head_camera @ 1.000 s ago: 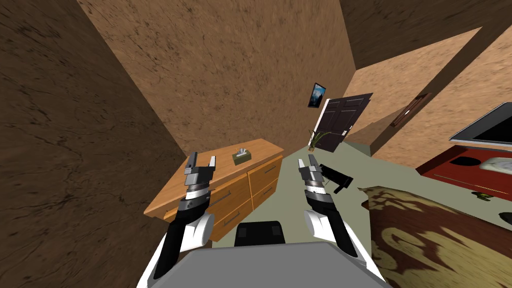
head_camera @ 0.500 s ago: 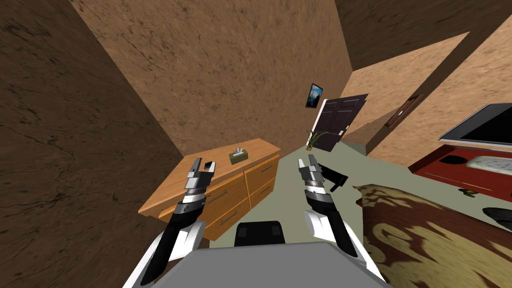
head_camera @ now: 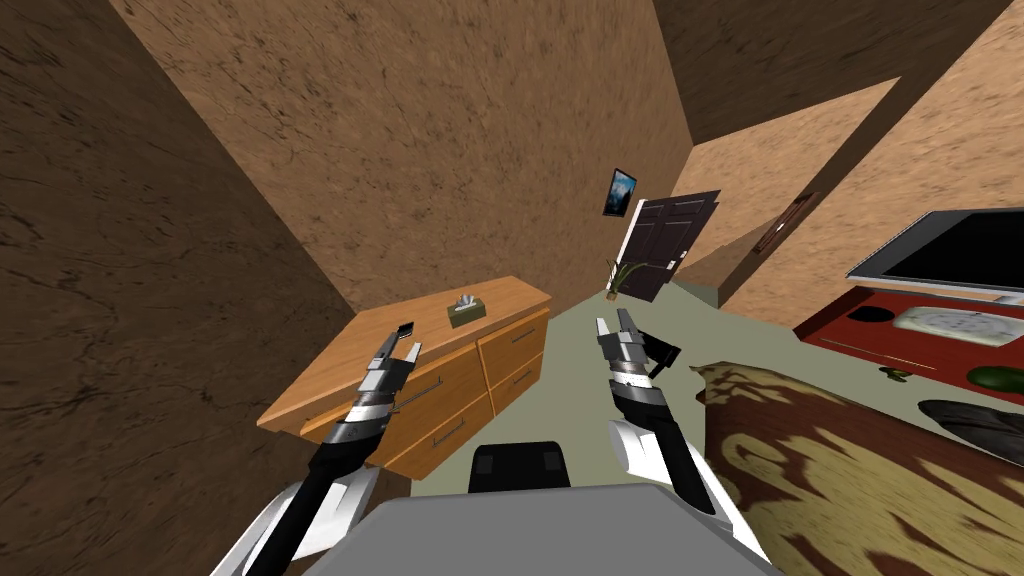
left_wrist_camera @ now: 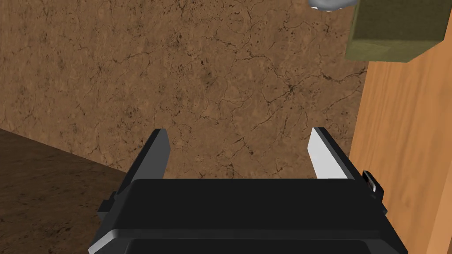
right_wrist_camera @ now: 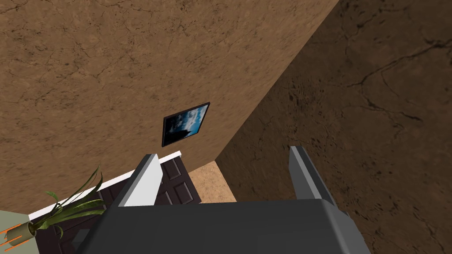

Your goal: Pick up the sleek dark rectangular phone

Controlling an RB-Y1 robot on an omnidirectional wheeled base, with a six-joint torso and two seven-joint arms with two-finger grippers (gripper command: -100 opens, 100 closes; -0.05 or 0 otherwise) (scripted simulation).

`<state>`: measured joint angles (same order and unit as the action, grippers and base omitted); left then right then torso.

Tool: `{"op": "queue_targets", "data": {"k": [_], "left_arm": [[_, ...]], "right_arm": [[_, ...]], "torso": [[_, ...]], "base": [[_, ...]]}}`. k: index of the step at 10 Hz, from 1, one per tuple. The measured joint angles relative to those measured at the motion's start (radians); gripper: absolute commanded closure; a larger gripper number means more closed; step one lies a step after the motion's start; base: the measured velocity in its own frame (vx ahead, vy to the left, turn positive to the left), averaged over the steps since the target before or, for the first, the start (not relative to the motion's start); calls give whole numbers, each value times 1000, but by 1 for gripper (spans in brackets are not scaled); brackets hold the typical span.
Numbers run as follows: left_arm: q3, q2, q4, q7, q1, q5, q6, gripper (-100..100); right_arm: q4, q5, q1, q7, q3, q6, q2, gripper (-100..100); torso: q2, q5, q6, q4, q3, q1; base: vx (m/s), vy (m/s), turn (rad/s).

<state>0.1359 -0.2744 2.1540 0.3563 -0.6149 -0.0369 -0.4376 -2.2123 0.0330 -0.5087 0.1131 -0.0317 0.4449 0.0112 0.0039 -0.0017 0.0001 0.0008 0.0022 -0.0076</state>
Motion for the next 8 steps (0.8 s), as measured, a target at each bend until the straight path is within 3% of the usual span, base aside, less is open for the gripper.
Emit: {"op": "queue_targets", "data": {"k": [2, 5, 7, 8], "left_arm": [[36, -45, -47, 44, -26, -11, 2, -100], [119, -131, -134, 129, -83, -27, -13, -100], [154, -174, -204, 171, -99, -43, -21, -100], [168, -191, -209, 192, -111, -47, -14, -100]], "right_arm": [[0, 0, 0, 0, 0, 0, 0, 0], [0, 0, 0, 0, 0, 0, 0, 0], [0, 0, 0, 0, 0, 0, 0, 0], [0, 0, 0, 0, 0, 0, 0, 0]], "torso": [[-1, 0, 0, 0, -1, 2], [-1, 0, 0, 0, -1, 1], [-2, 0, 0, 0, -1, 2], [-2, 0, 0, 0, -1, 3]], "base": [[-24, -109, -70], [-31, -102, -30], [-25, -89, -43], [-33, -91, -70]]}}
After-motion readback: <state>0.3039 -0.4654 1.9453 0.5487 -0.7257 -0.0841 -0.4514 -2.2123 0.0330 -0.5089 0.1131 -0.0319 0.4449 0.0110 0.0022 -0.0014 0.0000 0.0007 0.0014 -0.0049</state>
